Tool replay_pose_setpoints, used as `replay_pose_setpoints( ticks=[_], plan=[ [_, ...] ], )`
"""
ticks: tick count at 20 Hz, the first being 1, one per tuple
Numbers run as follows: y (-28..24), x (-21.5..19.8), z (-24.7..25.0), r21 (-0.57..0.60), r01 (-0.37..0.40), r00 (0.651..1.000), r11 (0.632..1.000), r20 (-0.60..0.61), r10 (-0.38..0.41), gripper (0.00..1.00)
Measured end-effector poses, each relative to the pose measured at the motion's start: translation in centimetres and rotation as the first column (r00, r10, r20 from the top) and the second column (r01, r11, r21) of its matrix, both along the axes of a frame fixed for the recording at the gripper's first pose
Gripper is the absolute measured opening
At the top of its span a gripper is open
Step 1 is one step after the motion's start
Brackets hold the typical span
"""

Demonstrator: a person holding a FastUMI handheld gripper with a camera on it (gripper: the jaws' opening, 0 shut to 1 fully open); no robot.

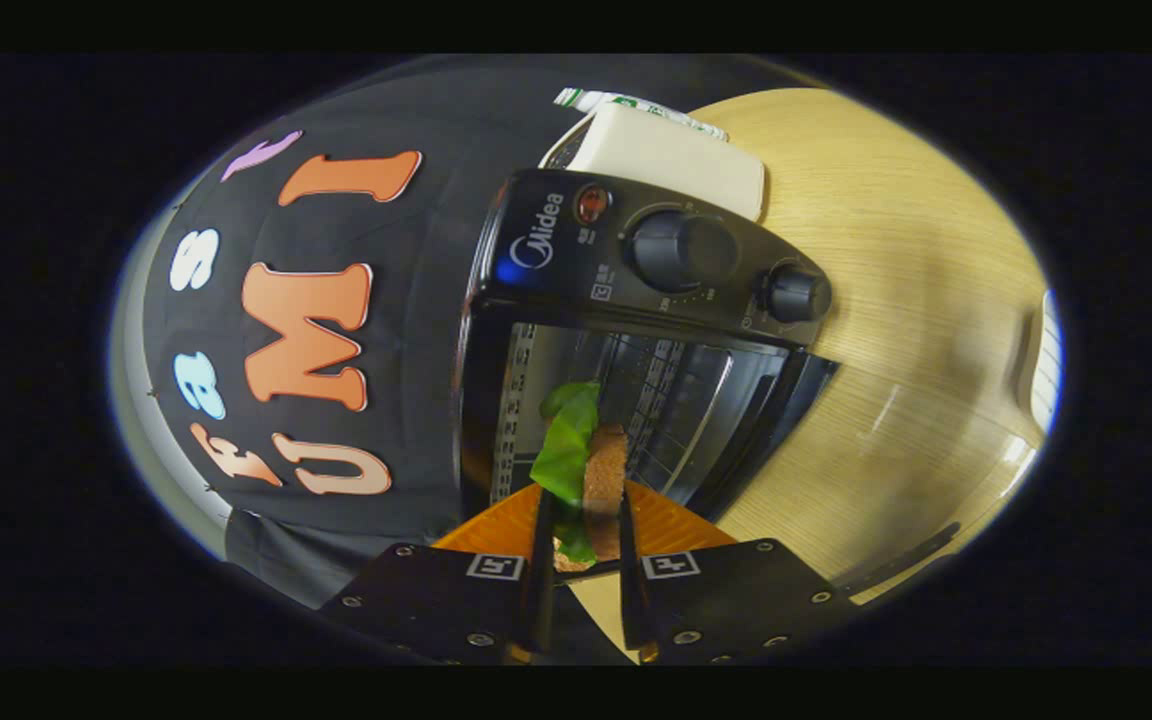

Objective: Open the toaster oven, put the food inside, and close the toaster oven door.

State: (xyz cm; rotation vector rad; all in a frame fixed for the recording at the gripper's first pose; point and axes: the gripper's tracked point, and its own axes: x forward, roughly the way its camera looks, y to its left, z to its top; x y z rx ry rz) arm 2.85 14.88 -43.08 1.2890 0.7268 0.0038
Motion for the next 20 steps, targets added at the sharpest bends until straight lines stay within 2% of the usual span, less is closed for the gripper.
replay_pose_setpoints(
  ticks=[5, 7, 11, 12, 13, 16, 18, 20],
  plan=[
    [2.5, 1.7, -1.7, 0.036, 0.047, 0.999, 0.998, -0.028, -0.046, 0.29],
    [2.6, 1.8, -2.3, 0.003, 0.066, 0.996, 0.998, -0.054, -0.066, 0.3],
    [2.4, 1.3, -3.5, -0.124, 0.046, 0.993, 0.991, -0.1, -0.058, 0.53],
    [2.1, 0.9, -3.0, -0.138, 0.041, 0.993, 0.99, -0.101, -0.055, 0.65],
    [1.9, 0.6, -3.1, -0.153, 0.035, 0.993, 0.988, -0.105, -0.052, 0.7],
    [1.6, -0.4, -3.5, -0.173, 0.019, 0.991, 0.985, -0.126, -0.041, 0.93],
    [1.4, -0.7, -3.4, -0.177, 0.018, 0.99, 0.984, -0.136, -0.042, 0.98],
    [1.3, -1.5, -3.3, -0.194, 0.002, 0.989, 0.981, -0.144, -0.03, 0.98]
  ],
)
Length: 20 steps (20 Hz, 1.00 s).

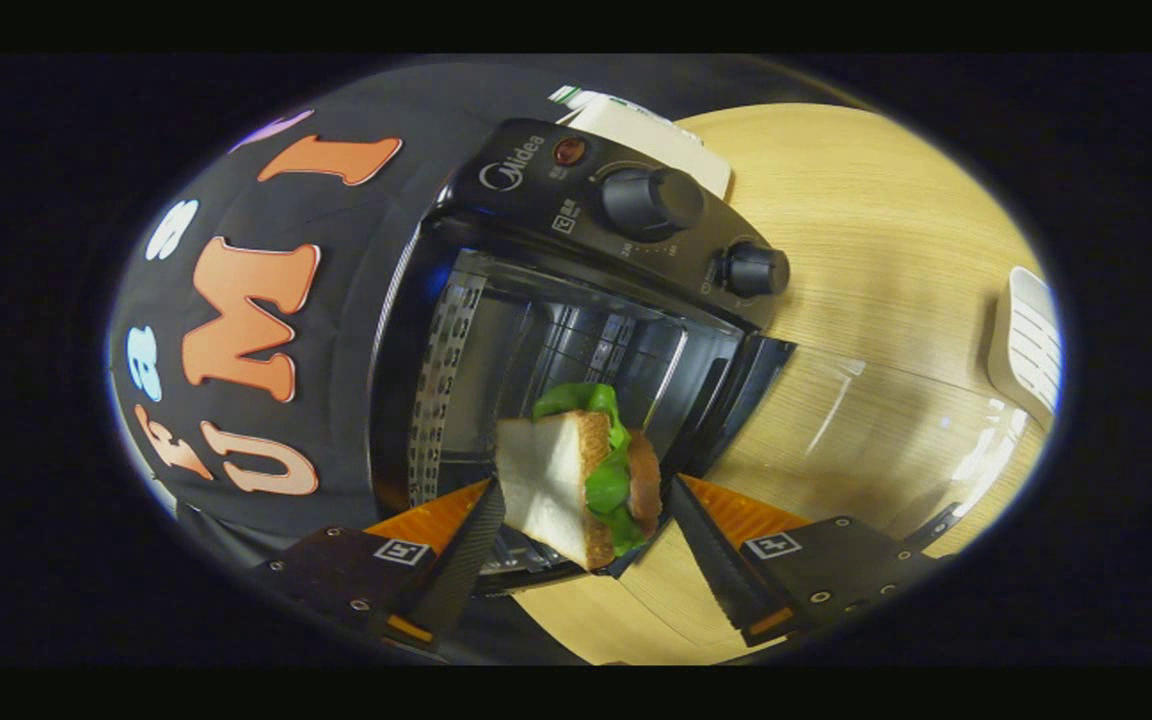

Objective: Open the toaster oven, put the food inside, and close the toaster oven door.

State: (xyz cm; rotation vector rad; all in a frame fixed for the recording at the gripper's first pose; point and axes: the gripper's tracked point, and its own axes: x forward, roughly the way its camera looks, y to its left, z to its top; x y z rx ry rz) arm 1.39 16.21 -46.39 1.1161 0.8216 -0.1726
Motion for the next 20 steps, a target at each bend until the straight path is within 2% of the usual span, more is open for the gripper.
replay_pose_setpoints(
  ticks=[4, 7, 10, 13, 17, 20],
  plan=[
    [-0.4, -3.4, 0.4, -0.078, -0.08, 0.997, 0.994, -0.02, 0.079, 0.98],
    [0.1, -6.0, 2.5, -0.105, -0.171, 0.985, 0.98, 0.0, 0.172, 0.98],
    [0.2, -8.9, 3.8, -0.202, -0.293, 0.954, 0.935, -0.004, 0.299, 0.98],
    [-0.8, -11.1, 4.5, -0.375, -0.395, 0.909, 0.839, -0.024, 0.417, 0.98],
    [-1.9, -14.1, 3.9, -0.554, -0.498, 0.836, 0.667, -0.102, 0.539, 0.98],
    [-2.1, -16.4, 1.8, -0.628, -0.551, 0.786, 0.55, -0.169, 0.594, 0.98]
  ],
)
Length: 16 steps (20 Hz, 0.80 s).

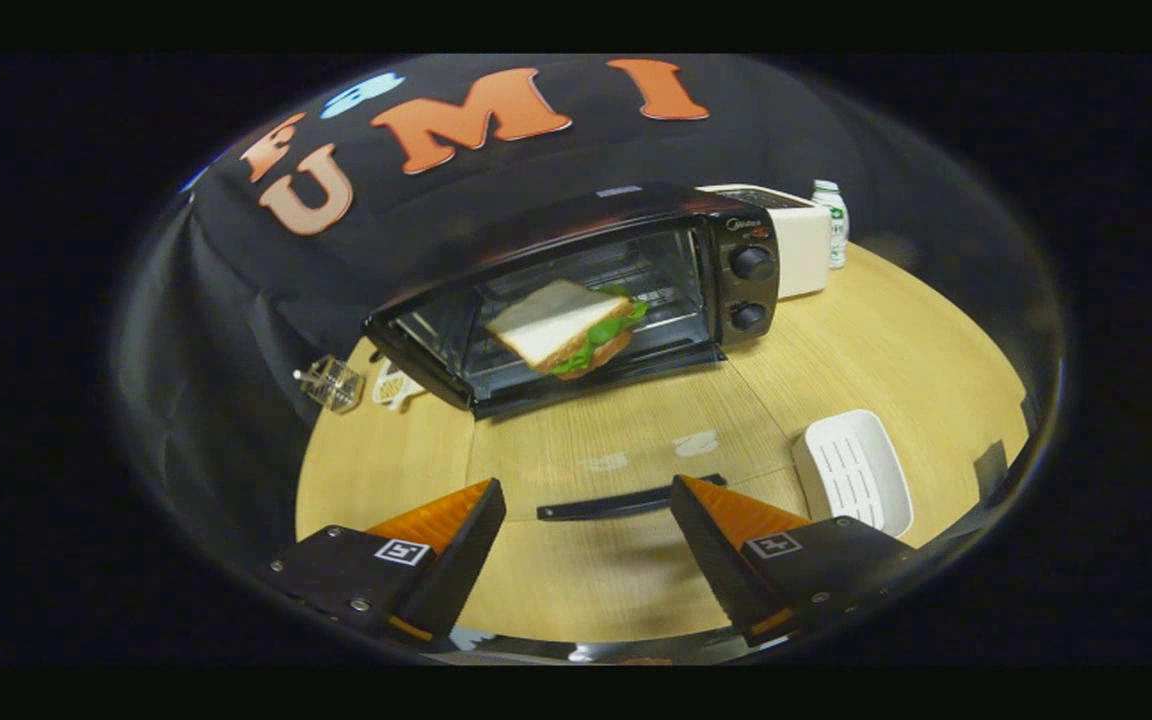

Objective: Open the toaster oven, put the food inside, and close the toaster oven door.

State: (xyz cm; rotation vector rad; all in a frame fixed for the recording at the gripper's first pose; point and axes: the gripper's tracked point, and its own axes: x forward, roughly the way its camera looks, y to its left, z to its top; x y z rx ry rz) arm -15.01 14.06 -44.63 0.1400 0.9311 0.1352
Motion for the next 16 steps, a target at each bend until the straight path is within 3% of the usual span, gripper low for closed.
replay_pose_setpoints(
  ticks=[7, 16],
  plan=[
    [-2.7, -2.7, -3.0, -0.174, -0.104, 0.994, 0.979, -0.047, 0.098, 0.99],
    [-3.8, -1.2, -7.3, -0.264, -0.173, 0.985, 0.949, -0.06, 0.163, 0.99]
  ],
)
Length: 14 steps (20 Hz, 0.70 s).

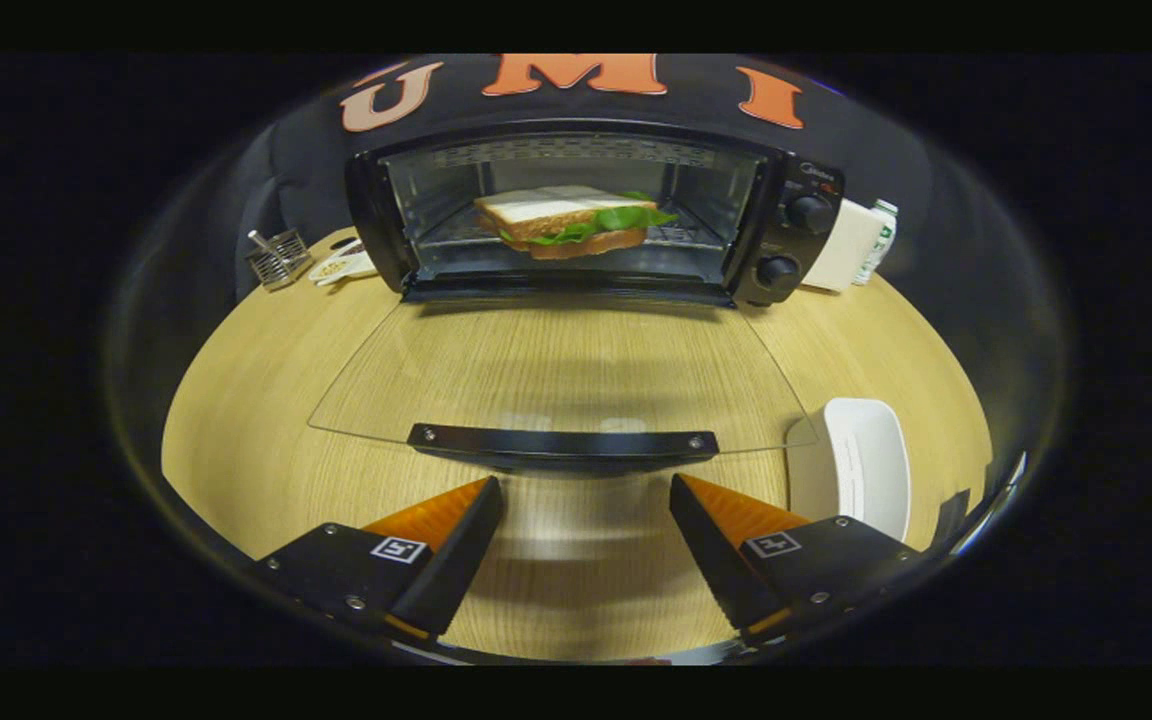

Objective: Open the toaster oven, put the food inside, and close the toaster oven door.

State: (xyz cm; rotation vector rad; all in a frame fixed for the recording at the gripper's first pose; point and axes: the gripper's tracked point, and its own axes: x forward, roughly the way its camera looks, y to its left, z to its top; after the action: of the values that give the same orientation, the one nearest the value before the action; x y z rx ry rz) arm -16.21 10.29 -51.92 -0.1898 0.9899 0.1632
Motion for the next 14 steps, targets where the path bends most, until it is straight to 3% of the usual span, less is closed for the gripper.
replay_pose_setpoints(
  ticks=[9, 14],
  plan=[
    [0.4, 0.8, 3.1, 0.031, -0.006, 1.0, 1.0, -0.005, 0.006, 1.0],
    [1.2, 3.5, 6.9, 0.038, -0.017, 0.997, 0.999, 0.074, 0.015, 1.0]
  ],
)
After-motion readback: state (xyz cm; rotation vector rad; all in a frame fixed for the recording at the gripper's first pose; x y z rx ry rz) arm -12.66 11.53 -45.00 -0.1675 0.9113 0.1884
